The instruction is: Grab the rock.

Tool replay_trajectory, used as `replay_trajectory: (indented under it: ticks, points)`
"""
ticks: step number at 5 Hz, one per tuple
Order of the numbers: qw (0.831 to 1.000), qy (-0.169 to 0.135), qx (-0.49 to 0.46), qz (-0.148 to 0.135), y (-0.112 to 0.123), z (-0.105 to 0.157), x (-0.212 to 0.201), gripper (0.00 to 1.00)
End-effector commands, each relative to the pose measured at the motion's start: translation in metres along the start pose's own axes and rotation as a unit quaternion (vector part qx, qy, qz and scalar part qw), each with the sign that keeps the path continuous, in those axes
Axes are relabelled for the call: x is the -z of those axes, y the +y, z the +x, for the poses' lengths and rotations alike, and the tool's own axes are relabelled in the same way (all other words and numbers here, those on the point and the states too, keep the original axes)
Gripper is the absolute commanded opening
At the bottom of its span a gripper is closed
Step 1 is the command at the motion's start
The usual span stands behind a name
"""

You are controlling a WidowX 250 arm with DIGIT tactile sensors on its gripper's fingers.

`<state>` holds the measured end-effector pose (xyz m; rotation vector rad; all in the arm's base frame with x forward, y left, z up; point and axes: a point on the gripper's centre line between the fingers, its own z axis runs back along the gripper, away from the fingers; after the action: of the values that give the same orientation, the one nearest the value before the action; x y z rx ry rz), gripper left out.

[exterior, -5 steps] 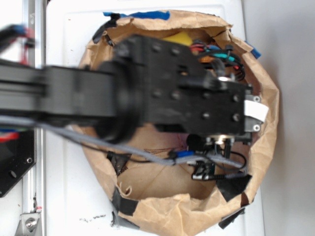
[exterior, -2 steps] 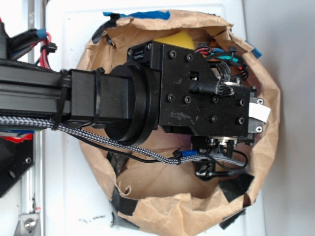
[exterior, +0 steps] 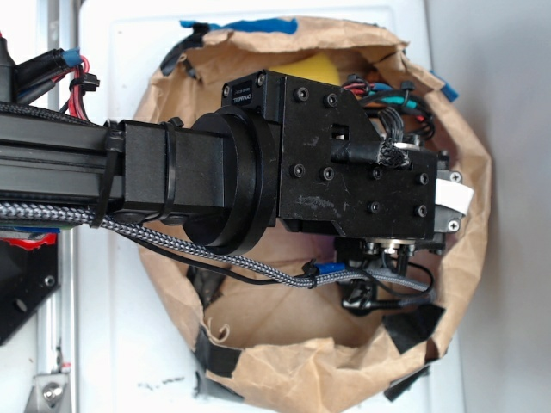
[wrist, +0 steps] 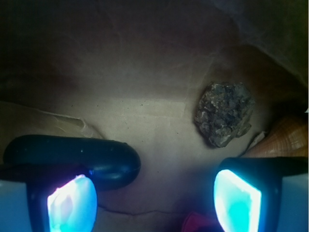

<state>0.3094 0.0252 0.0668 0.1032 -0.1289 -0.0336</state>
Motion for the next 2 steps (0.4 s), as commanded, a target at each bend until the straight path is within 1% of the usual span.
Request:
replay_trajectory:
  ticks: [1, 2]
  points:
    - [0.999, -0.02, -0.023, -0.034, 0.0053, 0.0068, -0.0157, 1.0]
    - [0.997, -0.032, -0.032, -0.057, 0.0102, 0.0001, -0.0228, 1.0]
